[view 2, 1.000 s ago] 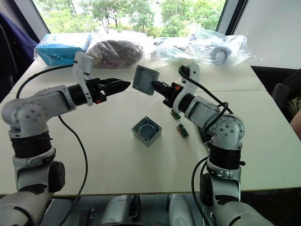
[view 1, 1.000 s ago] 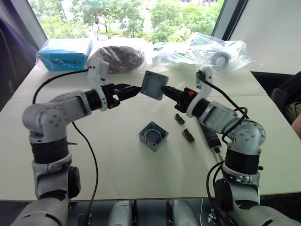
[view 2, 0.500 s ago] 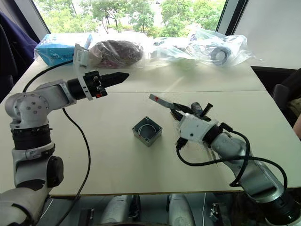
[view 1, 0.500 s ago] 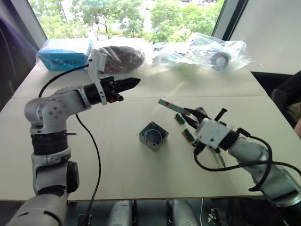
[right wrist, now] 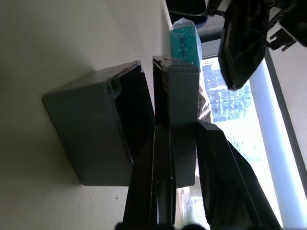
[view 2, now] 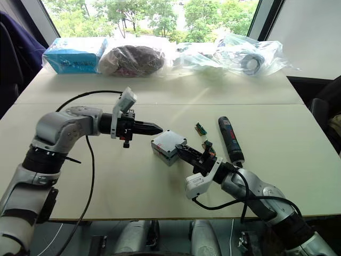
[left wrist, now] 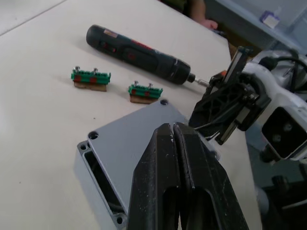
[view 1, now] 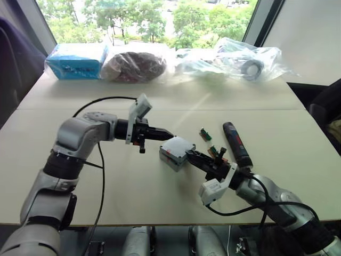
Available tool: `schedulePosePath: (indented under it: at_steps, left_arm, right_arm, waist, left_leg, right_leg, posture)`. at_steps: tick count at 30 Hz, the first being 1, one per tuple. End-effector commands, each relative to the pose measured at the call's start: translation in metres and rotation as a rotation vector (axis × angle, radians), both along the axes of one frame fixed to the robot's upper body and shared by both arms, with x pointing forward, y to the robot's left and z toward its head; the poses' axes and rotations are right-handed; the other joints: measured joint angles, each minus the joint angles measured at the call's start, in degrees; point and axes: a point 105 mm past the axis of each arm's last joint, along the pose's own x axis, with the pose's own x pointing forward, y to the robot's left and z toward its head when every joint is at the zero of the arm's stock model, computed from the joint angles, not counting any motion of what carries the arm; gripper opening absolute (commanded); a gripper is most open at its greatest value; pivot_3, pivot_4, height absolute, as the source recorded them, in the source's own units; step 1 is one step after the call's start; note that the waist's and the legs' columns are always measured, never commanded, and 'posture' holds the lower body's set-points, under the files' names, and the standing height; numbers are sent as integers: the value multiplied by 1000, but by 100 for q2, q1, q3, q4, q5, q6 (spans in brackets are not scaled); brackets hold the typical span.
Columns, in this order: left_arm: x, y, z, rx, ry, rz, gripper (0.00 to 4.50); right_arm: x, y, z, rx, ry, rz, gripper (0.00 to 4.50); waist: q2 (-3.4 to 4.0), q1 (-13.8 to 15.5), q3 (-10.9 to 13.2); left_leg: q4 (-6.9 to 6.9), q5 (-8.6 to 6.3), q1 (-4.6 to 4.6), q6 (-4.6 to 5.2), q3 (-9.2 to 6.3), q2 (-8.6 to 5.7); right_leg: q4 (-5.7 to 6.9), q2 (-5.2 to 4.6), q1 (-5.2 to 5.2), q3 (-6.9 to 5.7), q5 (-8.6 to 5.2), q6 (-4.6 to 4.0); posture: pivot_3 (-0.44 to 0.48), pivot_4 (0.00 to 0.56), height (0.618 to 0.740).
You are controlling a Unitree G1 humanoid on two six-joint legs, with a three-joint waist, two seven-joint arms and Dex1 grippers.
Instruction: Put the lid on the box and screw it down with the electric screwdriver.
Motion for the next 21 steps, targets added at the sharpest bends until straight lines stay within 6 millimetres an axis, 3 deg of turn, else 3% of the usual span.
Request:
schedulePosePath:
  at_steps: [1,21]
  left_arm:
    - [4,-7,7,-2,-64,-30,32]
    - [2,-15,-9,36,-92,-37,32]
  right_arm:
    - [4,2,11,20,-71,-1,113]
    - [-4,4,-5,-8,-66,-9,113]
  waist:
    - [0,-1,0]
    - [0,5,0]
  left_leg:
    - [0,0,0,0,0,1]
    - [0,-1,1,2,-4,1]
  right_leg:
    - [0,1,0,0,2,4]
    - [3,1,1,0,7,13]
  posture:
    - [0,150,740]
    - [0,150,740]
